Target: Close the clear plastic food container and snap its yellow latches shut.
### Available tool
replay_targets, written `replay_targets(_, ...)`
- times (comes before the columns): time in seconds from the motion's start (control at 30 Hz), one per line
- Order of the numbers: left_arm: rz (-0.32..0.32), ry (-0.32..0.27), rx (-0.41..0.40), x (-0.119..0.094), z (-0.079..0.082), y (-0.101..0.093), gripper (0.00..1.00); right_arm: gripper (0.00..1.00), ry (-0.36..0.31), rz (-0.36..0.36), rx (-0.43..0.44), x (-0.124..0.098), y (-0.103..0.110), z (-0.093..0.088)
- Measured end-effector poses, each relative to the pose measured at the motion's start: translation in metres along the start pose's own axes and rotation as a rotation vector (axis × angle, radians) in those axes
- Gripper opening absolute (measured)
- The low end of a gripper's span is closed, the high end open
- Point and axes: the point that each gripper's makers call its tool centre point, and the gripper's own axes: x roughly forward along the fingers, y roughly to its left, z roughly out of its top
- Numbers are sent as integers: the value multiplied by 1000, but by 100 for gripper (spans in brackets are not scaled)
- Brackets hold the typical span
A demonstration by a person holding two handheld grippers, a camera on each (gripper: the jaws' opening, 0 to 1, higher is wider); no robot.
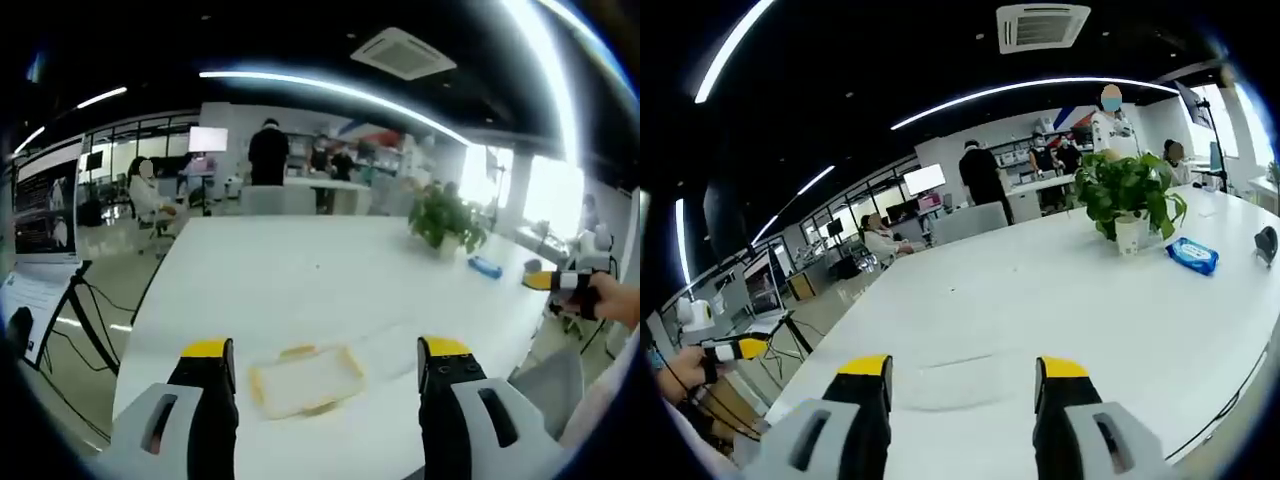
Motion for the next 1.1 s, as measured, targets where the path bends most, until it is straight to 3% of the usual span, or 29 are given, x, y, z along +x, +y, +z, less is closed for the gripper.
replay_targets(1.1, -4, 22, -6, 2, -7, 1, 69, 54, -14, 0, 24, 6, 1, -1)
